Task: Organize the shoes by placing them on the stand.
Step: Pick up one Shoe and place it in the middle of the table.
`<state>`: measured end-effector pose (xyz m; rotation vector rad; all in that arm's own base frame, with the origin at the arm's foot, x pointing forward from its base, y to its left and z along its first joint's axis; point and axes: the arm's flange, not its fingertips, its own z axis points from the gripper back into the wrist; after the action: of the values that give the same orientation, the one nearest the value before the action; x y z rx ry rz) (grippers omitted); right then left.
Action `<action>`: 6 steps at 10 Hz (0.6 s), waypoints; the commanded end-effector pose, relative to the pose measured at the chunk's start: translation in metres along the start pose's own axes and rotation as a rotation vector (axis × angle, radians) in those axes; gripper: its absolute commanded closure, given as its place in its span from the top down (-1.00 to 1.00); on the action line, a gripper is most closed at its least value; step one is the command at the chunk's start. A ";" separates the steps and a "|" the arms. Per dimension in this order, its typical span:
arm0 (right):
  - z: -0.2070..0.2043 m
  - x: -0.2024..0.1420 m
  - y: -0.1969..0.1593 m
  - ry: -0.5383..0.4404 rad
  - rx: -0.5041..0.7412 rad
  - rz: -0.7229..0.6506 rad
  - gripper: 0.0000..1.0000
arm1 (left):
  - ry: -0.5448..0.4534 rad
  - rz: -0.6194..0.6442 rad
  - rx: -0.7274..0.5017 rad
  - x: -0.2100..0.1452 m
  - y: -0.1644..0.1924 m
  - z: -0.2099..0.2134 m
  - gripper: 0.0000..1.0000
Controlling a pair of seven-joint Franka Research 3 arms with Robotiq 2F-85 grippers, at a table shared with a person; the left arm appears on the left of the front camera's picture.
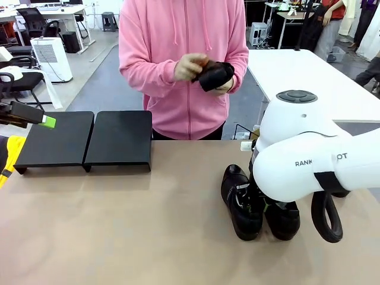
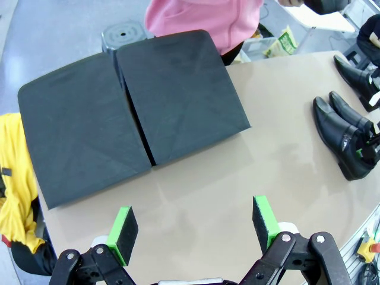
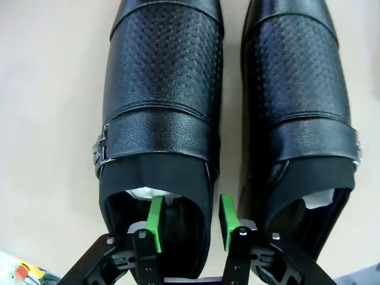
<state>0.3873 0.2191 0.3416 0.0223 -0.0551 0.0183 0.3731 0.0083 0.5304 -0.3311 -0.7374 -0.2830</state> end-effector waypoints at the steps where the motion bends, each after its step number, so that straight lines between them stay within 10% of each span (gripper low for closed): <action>1: 0.002 0.005 0.008 -0.010 -0.001 0.000 -0.38 | -0.003 -0.004 -0.017 -0.001 0.002 0.001 1.00; 3: 0.002 0.005 0.007 -0.004 0.003 -0.003 -1.00 | -0.003 -0.004 -0.017 -0.001 0.002 0.001 1.00; 6: 0.003 0.003 0.005 0.013 0.006 0.000 -1.00 | -0.003 -0.004 -0.017 -0.001 0.002 0.001 1.00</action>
<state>0.3885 0.2187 0.3415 0.0211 -0.0473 0.0168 0.3731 0.0083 0.5304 -0.3311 -0.7373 -0.2830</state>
